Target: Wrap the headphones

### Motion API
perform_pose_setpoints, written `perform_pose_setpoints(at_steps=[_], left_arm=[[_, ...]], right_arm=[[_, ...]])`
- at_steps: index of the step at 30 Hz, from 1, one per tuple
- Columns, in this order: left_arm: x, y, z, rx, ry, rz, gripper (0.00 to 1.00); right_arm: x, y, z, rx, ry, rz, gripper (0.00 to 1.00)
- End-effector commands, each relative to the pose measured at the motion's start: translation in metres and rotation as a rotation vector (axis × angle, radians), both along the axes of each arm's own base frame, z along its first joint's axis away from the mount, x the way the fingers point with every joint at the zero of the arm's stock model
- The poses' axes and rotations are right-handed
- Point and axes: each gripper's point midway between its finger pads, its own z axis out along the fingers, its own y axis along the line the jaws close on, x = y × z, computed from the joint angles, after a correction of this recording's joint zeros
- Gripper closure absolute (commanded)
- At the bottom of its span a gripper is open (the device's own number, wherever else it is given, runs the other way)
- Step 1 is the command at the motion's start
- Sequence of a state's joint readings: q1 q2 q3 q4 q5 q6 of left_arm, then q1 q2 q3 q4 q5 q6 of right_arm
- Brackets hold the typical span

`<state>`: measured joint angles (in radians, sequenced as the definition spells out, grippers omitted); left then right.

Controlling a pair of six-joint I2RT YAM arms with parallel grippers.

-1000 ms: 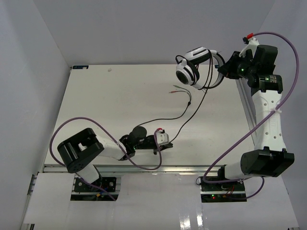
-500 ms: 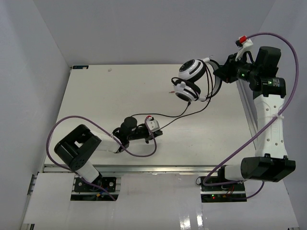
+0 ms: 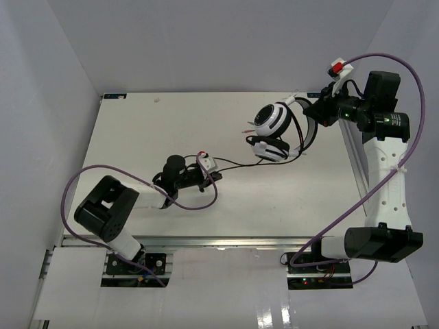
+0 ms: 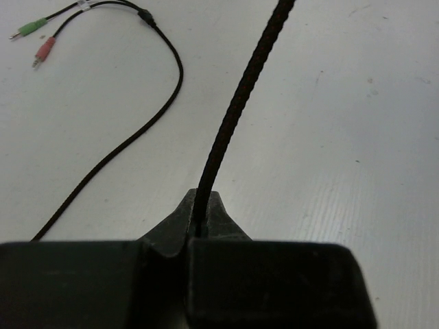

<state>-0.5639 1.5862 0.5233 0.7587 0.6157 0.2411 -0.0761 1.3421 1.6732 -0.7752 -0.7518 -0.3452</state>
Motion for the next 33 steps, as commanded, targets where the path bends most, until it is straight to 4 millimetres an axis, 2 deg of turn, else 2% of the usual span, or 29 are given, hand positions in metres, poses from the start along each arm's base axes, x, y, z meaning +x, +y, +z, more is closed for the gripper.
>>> perform_pose_setpoints(at_steps=[1, 4, 6, 9, 11, 12, 13, 15, 17, 18, 19, 22, 24, 28, 30, 33], left_arm=[[0.035, 0.011, 0.019, 0.018, -0.046, 0.031, 1.00], [0.063, 0.018, 0.025, 0.036, -0.045, 0.066, 1.00], [0.084, 0.022, 0.034, 0.045, -0.049, 0.085, 1.00], [0.112, 0.020, 0.053, 0.054, -0.054, 0.109, 1.00], [0.125, 0.022, 0.065, 0.046, -0.053, 0.125, 1.00], [0.129, 0.022, 0.072, 0.046, -0.055, 0.128, 1.00], [0.134, 0.023, 0.081, 0.046, -0.057, 0.138, 1.00], [0.136, 0.030, 0.091, 0.052, -0.033, 0.153, 1.00], [0.140, 0.038, 0.117, 0.029, -0.044, 0.165, 1.00], [0.136, 0.042, 0.119, 0.033, -0.003, 0.164, 1.00], [0.133, 0.042, 0.133, 0.008, 0.009, 0.139, 1.00], [0.109, 0.039, 0.153, -0.015, 0.127, 0.064, 1.00], [0.089, 0.031, 0.175, -0.066, 0.213, -0.013, 1.00], [0.043, 0.018, 0.204, -0.172, 0.425, -0.173, 1.00], [0.022, 0.014, 0.221, -0.193, 0.451, -0.228, 1.00], [-0.003, 0.008, 0.242, -0.218, 0.500, -0.294, 1.00]], right_arm=[[-0.033, 0.018, 0.017, 0.005, -0.071, 0.149, 0.92], [-0.048, 0.025, 0.013, -0.041, -0.099, 0.227, 0.92], [-0.064, 0.038, 0.005, -0.083, -0.120, 0.324, 0.92], [-0.084, 0.052, -0.021, -0.167, -0.111, 0.399, 0.92], [-0.091, 0.060, -0.041, -0.260, -0.136, 0.417, 0.92], [-0.102, 0.069, -0.047, -0.302, -0.172, 0.445, 0.92], [-0.100, 0.069, -0.066, -0.358, -0.165, 0.433, 0.92], [-0.098, 0.064, -0.086, -0.433, -0.172, 0.410, 0.92], [-0.091, 0.055, -0.111, -0.502, -0.143, 0.374, 0.92], [-0.088, 0.052, -0.118, -0.520, -0.138, 0.358, 0.92], [-0.085, 0.046, -0.129, -0.552, -0.116, 0.329, 0.92], [-0.066, 0.042, -0.134, -0.570, -0.120, 0.238, 0.92], [-0.048, 0.044, -0.130, -0.561, -0.115, 0.162, 0.92], [-0.010, 0.042, -0.119, -0.579, -0.121, -0.032, 0.92], [0.011, 0.033, -0.110, -0.616, -0.151, -0.164, 0.92], [0.034, 0.038, -0.107, -0.648, -0.173, -0.266, 0.92]])
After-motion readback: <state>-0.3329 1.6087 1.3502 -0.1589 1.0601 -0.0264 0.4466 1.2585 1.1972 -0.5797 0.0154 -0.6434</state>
